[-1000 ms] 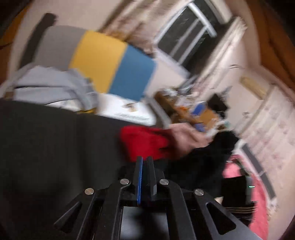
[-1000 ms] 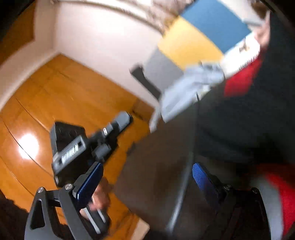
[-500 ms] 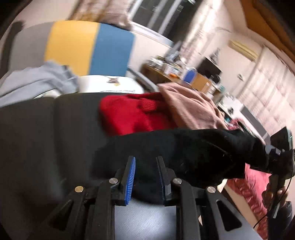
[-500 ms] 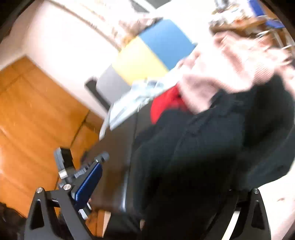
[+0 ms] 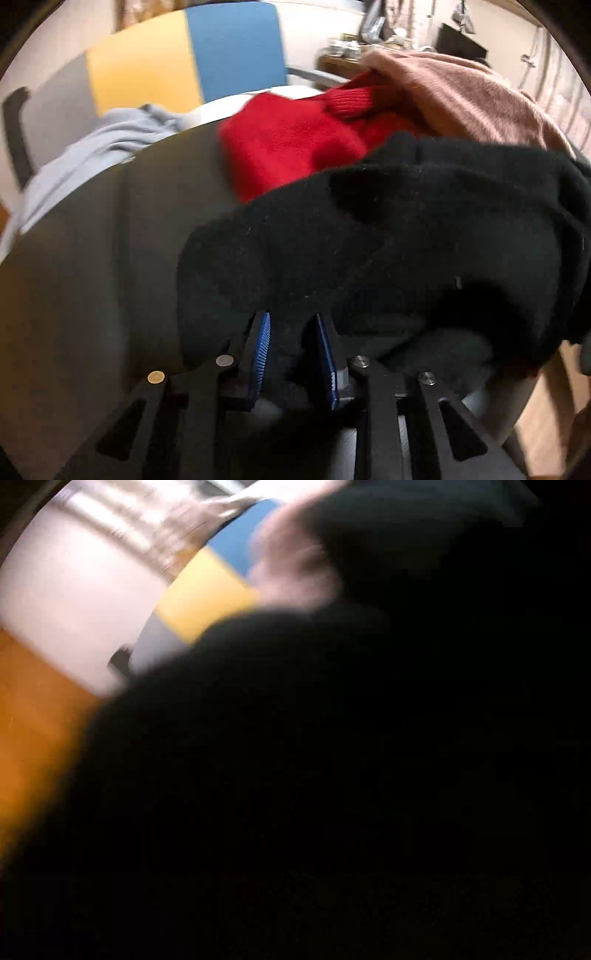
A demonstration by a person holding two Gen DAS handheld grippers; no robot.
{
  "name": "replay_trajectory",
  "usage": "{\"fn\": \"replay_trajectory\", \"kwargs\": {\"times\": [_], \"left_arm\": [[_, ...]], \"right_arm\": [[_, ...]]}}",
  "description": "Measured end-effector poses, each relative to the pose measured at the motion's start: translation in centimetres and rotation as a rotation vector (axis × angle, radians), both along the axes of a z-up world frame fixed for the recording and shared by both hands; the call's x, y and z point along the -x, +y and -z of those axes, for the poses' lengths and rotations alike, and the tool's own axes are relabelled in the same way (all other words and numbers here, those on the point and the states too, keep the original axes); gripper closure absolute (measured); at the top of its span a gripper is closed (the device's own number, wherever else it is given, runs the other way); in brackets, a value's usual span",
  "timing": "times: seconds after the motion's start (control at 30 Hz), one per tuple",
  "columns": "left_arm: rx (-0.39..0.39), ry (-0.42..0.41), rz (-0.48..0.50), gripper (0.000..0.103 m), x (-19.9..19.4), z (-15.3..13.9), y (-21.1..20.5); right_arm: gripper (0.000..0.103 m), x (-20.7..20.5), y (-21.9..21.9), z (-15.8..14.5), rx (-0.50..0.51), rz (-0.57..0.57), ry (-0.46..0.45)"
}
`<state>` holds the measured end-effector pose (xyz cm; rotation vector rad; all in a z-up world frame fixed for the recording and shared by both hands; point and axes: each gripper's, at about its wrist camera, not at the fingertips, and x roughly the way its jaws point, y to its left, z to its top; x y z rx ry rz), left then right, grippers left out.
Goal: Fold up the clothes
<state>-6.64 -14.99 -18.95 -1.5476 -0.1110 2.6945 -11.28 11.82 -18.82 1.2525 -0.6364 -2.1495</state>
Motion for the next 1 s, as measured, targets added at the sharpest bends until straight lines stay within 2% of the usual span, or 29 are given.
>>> {"fn": "replay_trajectory", "kwargs": {"times": [0.07, 0.13, 0.2, 0.27, 0.3, 0.4, 0.47, 0.53, 0.6, 0.63, 0.7, 0.77, 0.8, 0.87, 0.93, 1.0], "left_arm": [[0.005, -0.021, -0.065, 0.076, -1.6, 0.0, -2.4], [0.009, -0.042, -0.130, 0.078, -3.3, 0.0, -4.8], [0.016, -0.061, -0.194, 0.089, -4.9, 0.0, -7.2], [0.027, -0.043, -0.244, 0.090, -6.8, -0.8, -9.0], [0.025, -0.024, -0.269, 0.089, -7.8, -1.4, -9.9], [0.012, 0.139, -0.282, 0.085, -11.4, -4.4, -11.3], [-0.006, 0.194, -0.287, 0.082, -12.7, -5.7, -11.8], [-0.049, 0.216, -0.288, 0.081, -12.9, -6.1, -11.8], [-0.080, 0.233, -0.272, 0.080, -12.9, -6.4, -11.5], [-0.085, 0.238, -0.243, 0.080, -12.4, -6.4, -10.8], [-0.068, 0.242, -0.165, 0.079, -11.1, -6.4, -8.3], [-0.035, 0.249, -0.117, 0.079, -9.3, -6.1, -6.5], [-0.025, 0.234, -0.091, 0.079, -8.5, -5.6, -5.7], [-0.010, 0.200, -0.065, 0.079, -6.9, -4.7, -4.6], [0.000, 0.146, -0.068, 0.079, -5.5, -3.3, -4.4], [0.000, 0.075, -0.098, 0.079, -4.0, -1.5, -5.2]], "right_arm": [[0.000, -0.3, -3.1, 0.4, 0.069, -0.114, -0.023], [0.000, -1.4, -6.6, 0.5, 0.084, -0.252, -0.060], [0.000, -2.4, -10.0, 0.5, 0.091, -0.391, -0.099], [0.000, -3.5, -13.5, 0.6, 0.098, -0.531, -0.138], [0.000, -4.1, -15.3, 0.6, 0.102, -0.600, -0.157], [0.000, -6.9, -17.5, -2.9, 0.030, -0.873, -0.099], [0.000, -7.5, -16.8, -6.5, -0.019, -0.969, 0.002], [0.000, -4.0, -15.0, -10.7, 0.050, -0.926, 0.095], [0.000, 0.1, -13.2, -14.0, 0.064, -0.781, 0.263], [0.000, 1.1, -11.0, -14.8, -0.005, -0.675, 0.382], [0.000, 6.1, -11.3, -14.9, -0.185, -0.546, 0.493], [0.000, 12.5, -14.9, -12.2, -0.396, -0.479, 0.481], [0.000, 15.0, -16.3, -11.2, -0.459, -0.474, 0.462], [0.000, 19.5, -18.0, -5.6, -0.645, -0.487, 0.415], [0.000, 20.1, -18.9, -1.6, -0.768, -0.536, 0.375], [0.000, 21.7, -17.7, 1.3, -0.905, -0.594, 0.358]]}}
